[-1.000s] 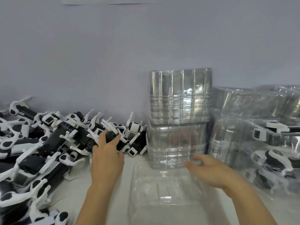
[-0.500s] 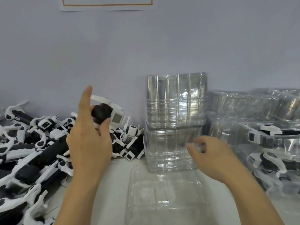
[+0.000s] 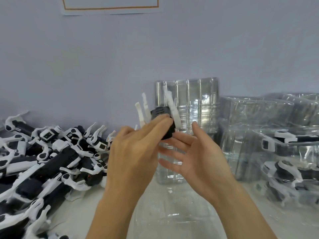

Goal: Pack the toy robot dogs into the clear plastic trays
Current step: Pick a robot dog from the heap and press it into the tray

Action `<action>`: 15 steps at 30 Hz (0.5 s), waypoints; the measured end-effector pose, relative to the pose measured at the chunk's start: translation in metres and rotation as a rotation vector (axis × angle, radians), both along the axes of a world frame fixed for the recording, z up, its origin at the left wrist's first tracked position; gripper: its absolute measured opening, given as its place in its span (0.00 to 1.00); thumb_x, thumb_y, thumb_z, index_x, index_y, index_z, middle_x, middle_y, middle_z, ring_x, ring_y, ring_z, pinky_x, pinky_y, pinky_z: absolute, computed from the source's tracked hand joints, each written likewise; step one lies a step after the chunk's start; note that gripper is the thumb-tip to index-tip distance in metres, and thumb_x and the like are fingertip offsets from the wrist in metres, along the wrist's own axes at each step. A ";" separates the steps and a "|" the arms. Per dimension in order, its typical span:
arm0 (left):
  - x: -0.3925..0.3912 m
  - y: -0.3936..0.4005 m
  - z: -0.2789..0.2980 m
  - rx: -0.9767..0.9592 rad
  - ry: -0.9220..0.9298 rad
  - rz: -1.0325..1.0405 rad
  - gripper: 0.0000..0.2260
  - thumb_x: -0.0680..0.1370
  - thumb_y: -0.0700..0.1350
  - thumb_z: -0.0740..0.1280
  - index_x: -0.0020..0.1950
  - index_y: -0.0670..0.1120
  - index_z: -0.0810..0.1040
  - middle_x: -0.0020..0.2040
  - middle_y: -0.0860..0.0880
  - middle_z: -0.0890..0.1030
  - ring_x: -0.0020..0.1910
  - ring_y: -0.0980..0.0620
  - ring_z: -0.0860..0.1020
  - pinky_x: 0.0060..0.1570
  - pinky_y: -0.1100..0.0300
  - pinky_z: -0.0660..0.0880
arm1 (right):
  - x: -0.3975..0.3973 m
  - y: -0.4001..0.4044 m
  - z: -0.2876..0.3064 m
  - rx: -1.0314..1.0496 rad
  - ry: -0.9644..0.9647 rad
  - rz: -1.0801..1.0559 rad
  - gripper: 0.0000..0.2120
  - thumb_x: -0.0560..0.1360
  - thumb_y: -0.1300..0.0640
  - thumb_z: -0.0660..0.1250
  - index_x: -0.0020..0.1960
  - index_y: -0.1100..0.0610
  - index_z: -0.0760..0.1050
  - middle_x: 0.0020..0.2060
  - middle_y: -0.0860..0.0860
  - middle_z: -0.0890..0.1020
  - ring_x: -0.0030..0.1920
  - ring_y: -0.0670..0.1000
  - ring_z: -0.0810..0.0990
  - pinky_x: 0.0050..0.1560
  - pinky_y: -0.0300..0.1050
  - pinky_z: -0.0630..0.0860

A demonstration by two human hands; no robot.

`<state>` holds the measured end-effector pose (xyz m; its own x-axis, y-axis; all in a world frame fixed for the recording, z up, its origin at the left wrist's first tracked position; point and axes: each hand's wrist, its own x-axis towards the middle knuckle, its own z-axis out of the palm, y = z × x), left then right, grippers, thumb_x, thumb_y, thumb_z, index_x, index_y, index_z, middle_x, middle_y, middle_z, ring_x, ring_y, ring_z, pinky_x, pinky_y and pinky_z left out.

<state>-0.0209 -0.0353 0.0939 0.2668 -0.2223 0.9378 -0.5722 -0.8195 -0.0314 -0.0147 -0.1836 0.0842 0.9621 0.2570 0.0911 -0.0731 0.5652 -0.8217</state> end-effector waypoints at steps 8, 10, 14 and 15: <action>-0.005 -0.031 -0.001 0.094 0.089 -0.174 0.20 0.69 0.28 0.71 0.56 0.47 0.84 0.61 0.55 0.83 0.41 0.47 0.84 0.36 0.49 0.73 | 0.000 -0.015 0.008 0.206 -0.088 0.008 0.28 0.80 0.37 0.57 0.50 0.59 0.83 0.45 0.57 0.81 0.45 0.55 0.80 0.47 0.48 0.77; -0.006 -0.037 -0.005 0.158 0.242 -0.215 0.20 0.70 0.33 0.73 0.58 0.51 0.85 0.63 0.57 0.82 0.56 0.46 0.82 0.45 0.48 0.73 | 0.003 -0.023 0.008 0.225 -0.029 -0.075 0.27 0.79 0.40 0.62 0.62 0.63 0.78 0.48 0.59 0.81 0.49 0.57 0.82 0.50 0.48 0.80; -0.008 -0.034 -0.007 0.215 0.615 -0.247 0.22 0.75 0.42 0.74 0.61 0.66 0.79 0.62 0.70 0.78 0.75 0.59 0.61 0.69 0.46 0.53 | 0.008 -0.040 0.002 -0.022 -0.068 -0.384 0.19 0.78 0.49 0.66 0.61 0.62 0.78 0.53 0.60 0.85 0.52 0.56 0.86 0.53 0.53 0.83; -0.008 -0.030 -0.007 0.192 0.672 -0.258 0.20 0.76 0.46 0.73 0.61 0.67 0.77 0.59 0.75 0.77 0.72 0.68 0.59 0.72 0.50 0.50 | 0.008 -0.043 0.000 -0.113 -0.096 -0.467 0.17 0.79 0.49 0.66 0.59 0.61 0.78 0.53 0.59 0.85 0.53 0.56 0.86 0.54 0.54 0.82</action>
